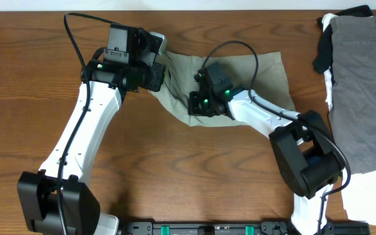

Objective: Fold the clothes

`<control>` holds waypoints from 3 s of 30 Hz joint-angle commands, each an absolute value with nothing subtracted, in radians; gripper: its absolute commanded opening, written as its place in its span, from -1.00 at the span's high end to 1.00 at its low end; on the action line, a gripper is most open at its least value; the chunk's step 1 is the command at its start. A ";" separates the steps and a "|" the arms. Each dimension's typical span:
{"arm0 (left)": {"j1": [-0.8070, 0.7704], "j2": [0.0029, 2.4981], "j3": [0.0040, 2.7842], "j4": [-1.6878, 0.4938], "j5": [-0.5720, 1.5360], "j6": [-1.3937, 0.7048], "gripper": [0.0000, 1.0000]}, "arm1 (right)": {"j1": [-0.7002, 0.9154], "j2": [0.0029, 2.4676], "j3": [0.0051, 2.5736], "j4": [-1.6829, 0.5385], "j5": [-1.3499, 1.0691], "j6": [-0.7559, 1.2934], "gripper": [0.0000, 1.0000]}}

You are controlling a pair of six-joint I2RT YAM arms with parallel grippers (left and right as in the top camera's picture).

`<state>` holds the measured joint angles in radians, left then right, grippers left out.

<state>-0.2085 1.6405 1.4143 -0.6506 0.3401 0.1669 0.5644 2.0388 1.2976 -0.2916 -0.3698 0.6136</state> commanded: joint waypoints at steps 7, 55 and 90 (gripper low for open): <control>-0.209 1.603 1.441 -0.655 0.347 0.225 0.88 | 0.587 2.050 1.304 -0.207 -0.380 0.649 0.98; -0.360 1.567 1.502 -0.722 0.374 0.250 0.88 | 0.321 1.999 1.362 -0.573 -0.488 0.254 0.98; -0.556 1.682 1.502 -0.666 0.324 0.254 0.88 | -0.001 1.911 1.255 -0.822 -0.067 0.107 0.98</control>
<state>-0.5404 1.6646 1.4704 -0.6777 0.3260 0.2409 0.0040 1.9175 1.2949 -0.8387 -0.0776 0.1207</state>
